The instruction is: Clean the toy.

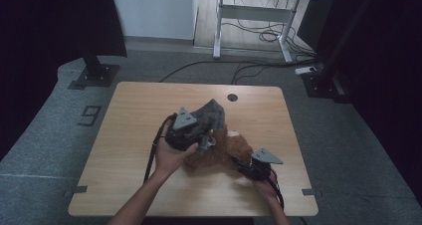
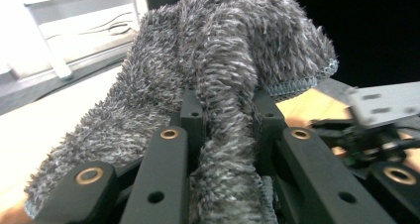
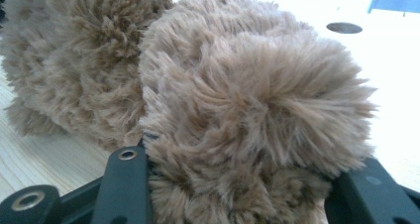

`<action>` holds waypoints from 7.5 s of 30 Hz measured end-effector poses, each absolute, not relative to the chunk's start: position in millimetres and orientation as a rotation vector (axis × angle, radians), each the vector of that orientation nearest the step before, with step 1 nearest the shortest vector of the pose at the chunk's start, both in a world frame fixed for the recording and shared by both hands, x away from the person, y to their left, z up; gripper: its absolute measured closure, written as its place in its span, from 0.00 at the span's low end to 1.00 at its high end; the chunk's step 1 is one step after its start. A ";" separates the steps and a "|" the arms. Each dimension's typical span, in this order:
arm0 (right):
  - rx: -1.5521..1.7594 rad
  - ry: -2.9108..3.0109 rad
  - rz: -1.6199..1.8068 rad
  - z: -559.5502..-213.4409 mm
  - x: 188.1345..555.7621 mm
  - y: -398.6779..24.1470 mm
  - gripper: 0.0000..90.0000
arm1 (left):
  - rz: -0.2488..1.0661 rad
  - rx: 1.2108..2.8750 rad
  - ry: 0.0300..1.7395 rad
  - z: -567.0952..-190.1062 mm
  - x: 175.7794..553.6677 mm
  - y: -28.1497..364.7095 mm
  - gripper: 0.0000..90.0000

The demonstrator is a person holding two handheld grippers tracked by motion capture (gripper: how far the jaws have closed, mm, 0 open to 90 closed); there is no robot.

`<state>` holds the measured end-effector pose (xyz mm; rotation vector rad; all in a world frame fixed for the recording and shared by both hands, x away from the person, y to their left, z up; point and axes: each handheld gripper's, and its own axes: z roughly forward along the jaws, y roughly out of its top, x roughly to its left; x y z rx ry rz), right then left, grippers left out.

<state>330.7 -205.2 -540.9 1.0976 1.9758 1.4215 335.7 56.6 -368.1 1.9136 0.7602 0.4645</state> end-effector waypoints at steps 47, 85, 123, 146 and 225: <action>1.071 1.971 1.416 -541.8 332.2 -203.6 0.53 | 0.488 2.020 1.167 -468.4 395.4 136.0 0.81; 1.221 1.908 1.500 -486.7 344.3 -220.4 0.16 | 0.358 1.988 0.925 -466.6 339.6 90.3 0.81; 1.308 1.953 1.338 -541.6 349.2 -202.5 0.27 | 0.295 1.902 1.042 -484.9 369.5 107.8 0.79; 1.249 1.965 1.327 -539.7 342.3 -206.9 0.27 | 0.324 2.036 0.851 -484.5 350.1 22.6 0.81; 1.229 1.958 1.322 -541.6 337.9 -203.0 0.28 | 0.139 1.932 1.218 -519.0 373.6 149.5 0.81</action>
